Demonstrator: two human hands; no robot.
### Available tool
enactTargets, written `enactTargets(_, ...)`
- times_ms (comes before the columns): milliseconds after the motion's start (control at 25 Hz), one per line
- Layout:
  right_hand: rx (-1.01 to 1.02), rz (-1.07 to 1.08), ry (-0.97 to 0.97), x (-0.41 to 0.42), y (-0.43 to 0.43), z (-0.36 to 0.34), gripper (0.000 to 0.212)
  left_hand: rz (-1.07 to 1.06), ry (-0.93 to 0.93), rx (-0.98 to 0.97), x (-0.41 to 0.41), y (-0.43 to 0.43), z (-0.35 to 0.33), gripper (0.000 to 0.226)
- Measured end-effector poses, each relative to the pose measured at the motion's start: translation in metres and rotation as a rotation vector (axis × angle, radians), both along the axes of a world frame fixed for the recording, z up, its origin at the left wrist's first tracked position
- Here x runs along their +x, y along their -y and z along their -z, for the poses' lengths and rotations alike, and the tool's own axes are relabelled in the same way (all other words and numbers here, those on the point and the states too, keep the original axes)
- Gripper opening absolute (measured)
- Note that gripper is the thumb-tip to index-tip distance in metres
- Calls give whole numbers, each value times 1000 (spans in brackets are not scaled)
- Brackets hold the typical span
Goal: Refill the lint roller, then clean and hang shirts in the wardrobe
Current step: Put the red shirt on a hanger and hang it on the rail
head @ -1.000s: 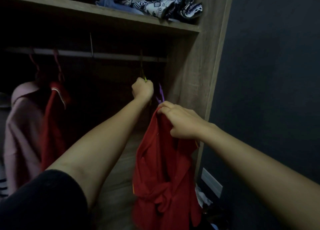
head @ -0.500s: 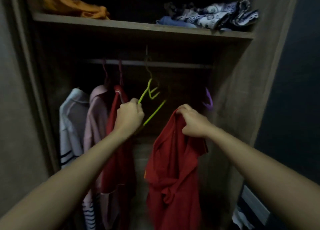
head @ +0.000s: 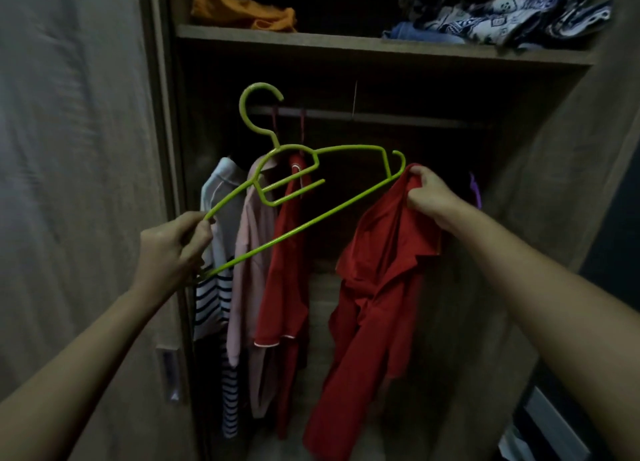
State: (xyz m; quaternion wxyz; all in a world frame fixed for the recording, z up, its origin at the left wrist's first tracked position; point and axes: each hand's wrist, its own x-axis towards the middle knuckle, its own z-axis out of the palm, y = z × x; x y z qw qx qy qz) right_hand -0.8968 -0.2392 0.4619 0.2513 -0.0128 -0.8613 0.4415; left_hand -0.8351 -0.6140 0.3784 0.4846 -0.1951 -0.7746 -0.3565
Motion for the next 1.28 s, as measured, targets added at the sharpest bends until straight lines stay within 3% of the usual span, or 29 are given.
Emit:
enactTargets(280, -7, 57, 45, 12, -14, -14, 68, 18, -51, -100, 4, 24, 6, 41)
enactTargets(480, 520, -236, 46, 47, 46, -20, 64, 146, -54, -233, -2, -17, 5, 35)
enactTargets(560, 836, -363, -73, 60, 66, -19, 59, 163, -81, -206, -4, -32, 6, 34)
enactTargets(640, 1040, -253, -308, 74, 66, -19, 52, 166, -117, -115, -2, -36, 8, 35)
enactTargets(760, 1043, -56, -599, 83, 49, -11, 49, 175, -153, -166, 7, -45, 3, 34)
enactTargets(880, 950, -3, -651, 80, 40, -12, 45, -131, -239, -273, 18, -57, -8, 32)
enactTargets(960, 929, 23, -677, 77, 38, -14, 45, -174, -300, -234, 35, -77, 5, 35)
enactTargets(1040, 878, 25, -701, 77, 38, -17, 46, -77, -206, -226, 54, -109, 39, 33)
enactTargets(1120, 806, -4, -714, 78, 38, -21, 47, -75, 68, -249, 55, -132, 81, 33)
enactTargets(1200, 742, -78, -718, 80, 31, -25, 47, 99, 367, -141, 41, -124, 110, 36)
enactTargets(1280, 752, -211, -672, 80, 18, -22, 48, 226, 472, -81, 29, -94, 119, 39)
